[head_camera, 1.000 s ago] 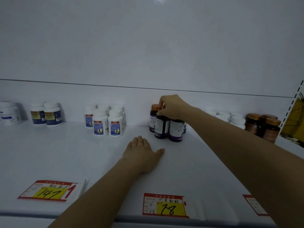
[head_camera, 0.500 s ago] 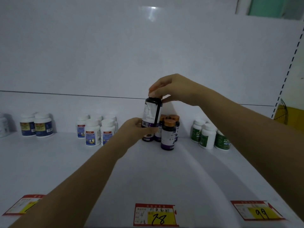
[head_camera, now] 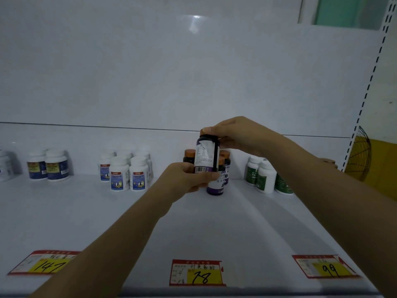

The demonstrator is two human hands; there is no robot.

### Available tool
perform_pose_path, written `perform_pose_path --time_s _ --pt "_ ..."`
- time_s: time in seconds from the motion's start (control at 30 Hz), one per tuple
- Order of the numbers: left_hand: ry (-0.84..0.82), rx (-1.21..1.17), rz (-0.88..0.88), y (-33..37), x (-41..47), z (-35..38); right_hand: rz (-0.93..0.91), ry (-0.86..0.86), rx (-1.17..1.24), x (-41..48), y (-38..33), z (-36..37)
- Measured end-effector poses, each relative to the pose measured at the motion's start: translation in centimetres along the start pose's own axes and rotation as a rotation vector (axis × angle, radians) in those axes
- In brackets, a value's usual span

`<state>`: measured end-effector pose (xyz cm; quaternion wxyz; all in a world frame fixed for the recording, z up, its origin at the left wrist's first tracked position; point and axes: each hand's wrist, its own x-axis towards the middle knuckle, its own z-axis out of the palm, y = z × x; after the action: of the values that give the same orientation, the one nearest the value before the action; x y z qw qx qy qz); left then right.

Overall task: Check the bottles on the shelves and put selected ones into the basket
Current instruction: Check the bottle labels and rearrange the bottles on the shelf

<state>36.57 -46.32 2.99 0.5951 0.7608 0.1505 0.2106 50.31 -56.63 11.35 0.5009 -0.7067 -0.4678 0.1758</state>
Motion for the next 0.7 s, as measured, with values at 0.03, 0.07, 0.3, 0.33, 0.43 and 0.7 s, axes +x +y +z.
perform_pose_path --time_s 0.03,0.07,0.3,0.33,0.43,0.7 --pt "-0.003 0.006 -0.001 0.00 -0.08 0.10 0.008 0.001 -0.006 -0.12 0.15 -0.12" --pt "-0.004 0.012 -0.001 0.00 -0.12 0.20 0.011 0.004 -0.015 -0.26 0.21 -0.22" --pt "-0.009 0.031 -0.020 0.29 -0.22 0.85 0.007 0.012 -0.034 -0.64 0.40 -0.57" --pt "-0.010 0.032 -0.021 0.29 -0.25 0.87 0.007 0.011 -0.042 -0.64 0.40 -0.59" --pt "-0.006 0.034 -0.019 0.26 -0.24 0.80 0.005 0.013 -0.059 -0.62 0.42 -0.57" --pt "0.009 0.049 0.009 0.23 -0.36 0.54 -0.004 -0.007 -0.032 -0.36 0.27 -0.23"
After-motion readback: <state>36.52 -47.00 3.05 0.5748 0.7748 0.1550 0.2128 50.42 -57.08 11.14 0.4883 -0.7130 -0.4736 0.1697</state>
